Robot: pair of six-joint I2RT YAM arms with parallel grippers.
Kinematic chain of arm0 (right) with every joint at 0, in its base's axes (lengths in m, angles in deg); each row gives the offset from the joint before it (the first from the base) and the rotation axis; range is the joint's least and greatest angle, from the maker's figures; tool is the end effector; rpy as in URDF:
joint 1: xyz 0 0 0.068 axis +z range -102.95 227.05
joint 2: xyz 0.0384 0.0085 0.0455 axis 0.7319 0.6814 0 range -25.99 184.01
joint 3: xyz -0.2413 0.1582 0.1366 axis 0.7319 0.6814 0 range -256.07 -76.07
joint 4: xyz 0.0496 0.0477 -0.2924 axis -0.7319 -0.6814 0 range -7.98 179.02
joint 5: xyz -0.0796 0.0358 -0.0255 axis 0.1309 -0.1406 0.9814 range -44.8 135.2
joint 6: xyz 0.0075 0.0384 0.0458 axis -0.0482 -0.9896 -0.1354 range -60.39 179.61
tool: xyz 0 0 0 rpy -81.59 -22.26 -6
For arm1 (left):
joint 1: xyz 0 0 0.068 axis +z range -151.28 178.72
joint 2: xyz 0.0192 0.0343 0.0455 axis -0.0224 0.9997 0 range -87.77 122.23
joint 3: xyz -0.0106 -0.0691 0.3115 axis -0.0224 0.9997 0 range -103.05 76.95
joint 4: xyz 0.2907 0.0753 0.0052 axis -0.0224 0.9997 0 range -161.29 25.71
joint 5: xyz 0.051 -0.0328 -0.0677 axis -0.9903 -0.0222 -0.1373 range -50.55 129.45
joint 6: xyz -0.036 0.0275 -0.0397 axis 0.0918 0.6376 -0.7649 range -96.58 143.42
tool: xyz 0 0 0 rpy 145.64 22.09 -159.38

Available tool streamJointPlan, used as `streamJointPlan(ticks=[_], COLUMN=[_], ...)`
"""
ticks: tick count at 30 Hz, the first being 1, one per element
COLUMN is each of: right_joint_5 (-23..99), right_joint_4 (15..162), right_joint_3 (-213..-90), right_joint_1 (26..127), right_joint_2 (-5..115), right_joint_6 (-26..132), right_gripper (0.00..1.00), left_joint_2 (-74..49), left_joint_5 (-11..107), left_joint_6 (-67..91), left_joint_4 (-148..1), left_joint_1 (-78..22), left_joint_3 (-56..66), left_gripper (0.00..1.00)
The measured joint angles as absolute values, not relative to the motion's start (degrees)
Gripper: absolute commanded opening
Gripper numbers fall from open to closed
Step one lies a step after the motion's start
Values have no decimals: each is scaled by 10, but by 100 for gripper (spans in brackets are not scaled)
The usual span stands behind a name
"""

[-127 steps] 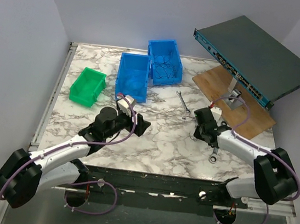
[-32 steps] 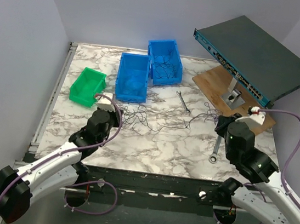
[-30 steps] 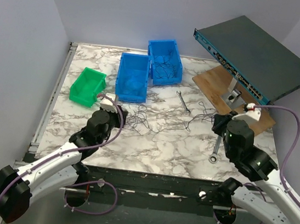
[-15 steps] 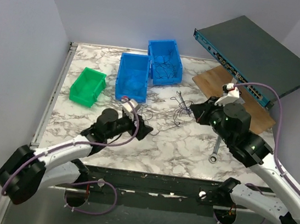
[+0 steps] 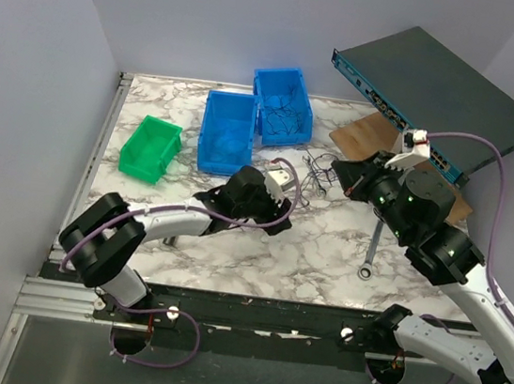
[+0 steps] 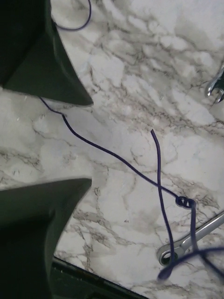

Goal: Untangle the cables

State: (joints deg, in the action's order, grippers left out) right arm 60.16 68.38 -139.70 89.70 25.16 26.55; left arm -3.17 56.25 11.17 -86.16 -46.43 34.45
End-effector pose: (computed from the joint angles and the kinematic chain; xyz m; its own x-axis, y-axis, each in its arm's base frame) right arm 0.1598 0.1317 0.4600 -0.3422 0.4015 -0.8496 -0.3343 0.7930 0.5094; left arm 0.2354 -0.2551 0.2231 -0.4977 0.2124 -0.8409 0.7720 0.5505 -0.3178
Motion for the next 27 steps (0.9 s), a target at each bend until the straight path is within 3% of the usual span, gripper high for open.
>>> streamJointPlan(ticks=[2, 7, 11, 17, 18, 21, 23, 27], right_joint_5=[601, 643, 771, 992, 1008, 996, 938, 810], right_joint_4=[682, 672, 629, 523, 513, 520, 539, 587], right_joint_3=[-1406, -1426, -1426, -1368, -1350, -1299, -1271, -1230], right_joint_1=[897, 898, 898, 897, 897, 897, 897, 897], right_joint_2=[250, 226, 193, 146, 139, 119, 117, 163], right_joint_6=[261, 251, 235, 156, 154, 182, 216, 261], right_gripper=[1, 1, 1, 2, 13, 82, 94, 97], left_joint_2=[1, 29, 6, -71, -83, -102, -108, -113], left_joint_5=[569, 540, 500, 498, 498, 510, 530, 554], left_joint_6=[113, 116, 93, 7, -5, -21, -27, -29], left_joint_4=[-837, -778, -770, -802, -811, -823, -835, -855], left_joint_1=[-468, -470, -450, -288, -263, -249, -252, -255], left_joint_3=[313, 279, 305, 406, 425, 451, 456, 456], left_gripper=[0, 0, 0, 0, 0, 0, 0, 0])
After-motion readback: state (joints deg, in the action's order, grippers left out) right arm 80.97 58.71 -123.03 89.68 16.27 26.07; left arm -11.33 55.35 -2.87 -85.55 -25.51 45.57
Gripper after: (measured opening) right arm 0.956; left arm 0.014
